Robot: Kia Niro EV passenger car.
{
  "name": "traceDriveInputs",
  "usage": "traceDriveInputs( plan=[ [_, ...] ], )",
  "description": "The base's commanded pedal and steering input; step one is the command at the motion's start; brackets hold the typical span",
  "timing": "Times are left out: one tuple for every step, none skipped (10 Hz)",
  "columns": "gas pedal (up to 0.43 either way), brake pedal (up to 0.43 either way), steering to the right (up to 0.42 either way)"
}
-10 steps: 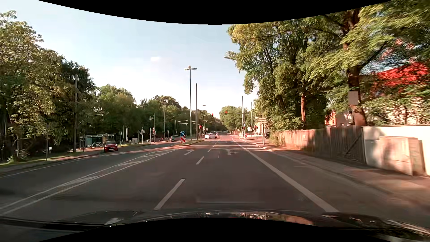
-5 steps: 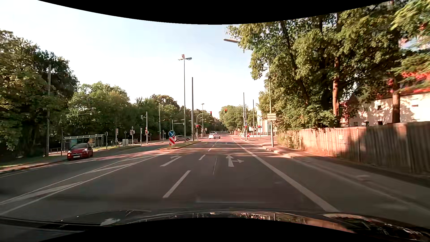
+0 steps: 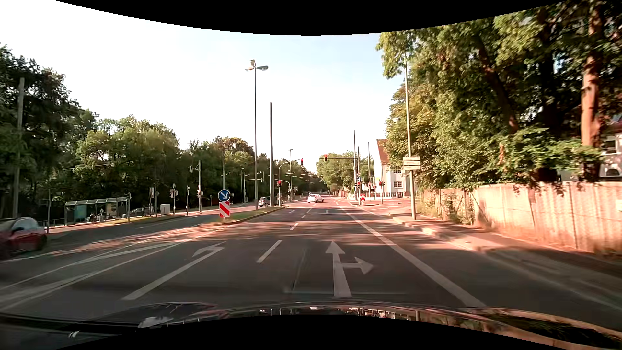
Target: Follow the waypoints while adhering to traffic rules and regulations
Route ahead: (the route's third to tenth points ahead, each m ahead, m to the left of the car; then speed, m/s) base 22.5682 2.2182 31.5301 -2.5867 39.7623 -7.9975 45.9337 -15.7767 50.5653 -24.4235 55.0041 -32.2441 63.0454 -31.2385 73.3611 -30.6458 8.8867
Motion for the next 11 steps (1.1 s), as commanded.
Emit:
traceDriveInputs(
  plan=[
    [0.000,0.189,0.002],
    [0.000,0.201,0.002],
    [0.000,0.207,0.002],
    [0.000,0.213,0.002],
    [0.000,0.213,0.002],
    [0.000,0.213,0.002],
    [0.000,0.213,0.002],
    [0.000,0.207,0.003],
    [0.000,0.195,0.005],
    [0.000,0.201,0.014],
    [0.000,0.201,0.023]
  ],
)
